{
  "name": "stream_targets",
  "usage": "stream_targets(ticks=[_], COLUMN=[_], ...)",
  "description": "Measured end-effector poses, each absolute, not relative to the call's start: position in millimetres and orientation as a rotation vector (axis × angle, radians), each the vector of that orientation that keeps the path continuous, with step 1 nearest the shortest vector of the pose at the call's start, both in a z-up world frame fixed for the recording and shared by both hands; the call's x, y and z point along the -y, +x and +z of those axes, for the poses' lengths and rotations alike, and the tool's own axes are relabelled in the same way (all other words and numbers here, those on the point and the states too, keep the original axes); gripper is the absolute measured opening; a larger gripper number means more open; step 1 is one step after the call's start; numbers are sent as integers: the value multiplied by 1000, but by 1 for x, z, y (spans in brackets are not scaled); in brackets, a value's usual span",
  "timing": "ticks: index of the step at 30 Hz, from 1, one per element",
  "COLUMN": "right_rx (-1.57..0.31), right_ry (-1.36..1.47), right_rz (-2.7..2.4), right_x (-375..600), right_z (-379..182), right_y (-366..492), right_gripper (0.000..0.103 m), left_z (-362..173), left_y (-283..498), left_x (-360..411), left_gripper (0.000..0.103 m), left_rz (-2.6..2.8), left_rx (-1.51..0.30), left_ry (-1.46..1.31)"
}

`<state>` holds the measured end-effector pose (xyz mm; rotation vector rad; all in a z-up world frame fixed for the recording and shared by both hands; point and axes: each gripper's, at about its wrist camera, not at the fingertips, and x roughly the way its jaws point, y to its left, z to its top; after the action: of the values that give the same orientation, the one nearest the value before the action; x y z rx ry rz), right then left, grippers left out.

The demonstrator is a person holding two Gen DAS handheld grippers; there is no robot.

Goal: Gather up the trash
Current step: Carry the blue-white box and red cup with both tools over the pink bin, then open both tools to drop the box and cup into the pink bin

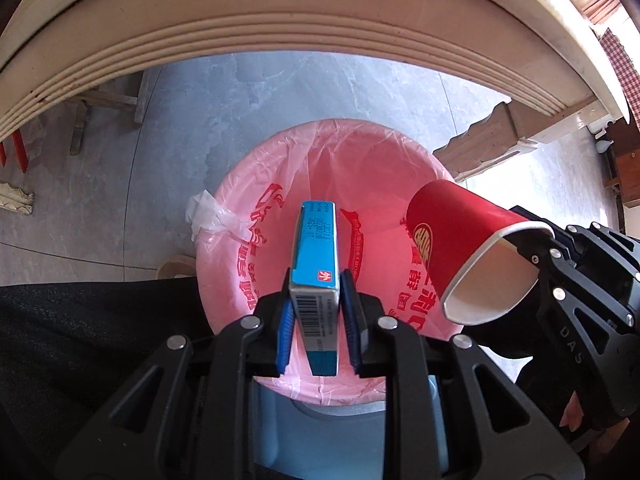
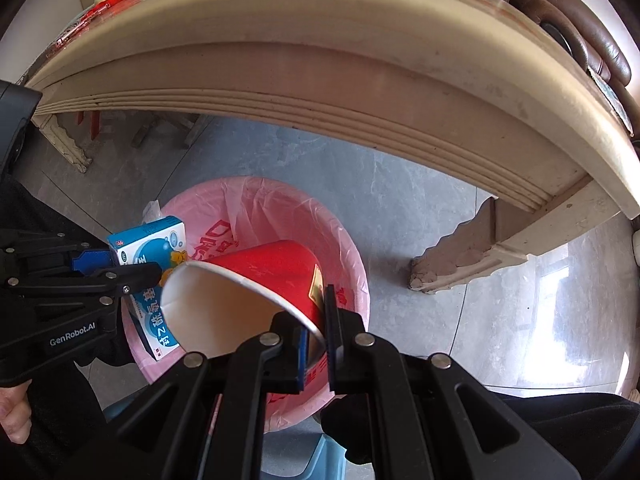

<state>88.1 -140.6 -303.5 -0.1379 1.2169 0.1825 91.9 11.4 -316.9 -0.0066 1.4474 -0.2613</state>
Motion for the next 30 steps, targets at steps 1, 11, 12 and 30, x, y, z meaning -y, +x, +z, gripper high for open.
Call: stream_targets(ticks=[1,11,12,30], right_rx=[-1229,-1327,-1337,-1366], right_ry=[-128,-124,-125,-153], right_rz=[188,192,194,186], right_x=[141,138,137,131], right_z=[-307,-343,-347,-363], right_y=[90,107,107,108], right_gripper=[7,7,7,61], left_z=[-321,-367,-371,-382], left_y=[93,108,109,111], left_x=[-9,2,3,-4], left_gripper=[22,22,22,45], left_rz=[-260,-272,-269,-197], left_rx=[-1465,-1653,-1659,-1671], left_ry=[-7,-88,-79,-19])
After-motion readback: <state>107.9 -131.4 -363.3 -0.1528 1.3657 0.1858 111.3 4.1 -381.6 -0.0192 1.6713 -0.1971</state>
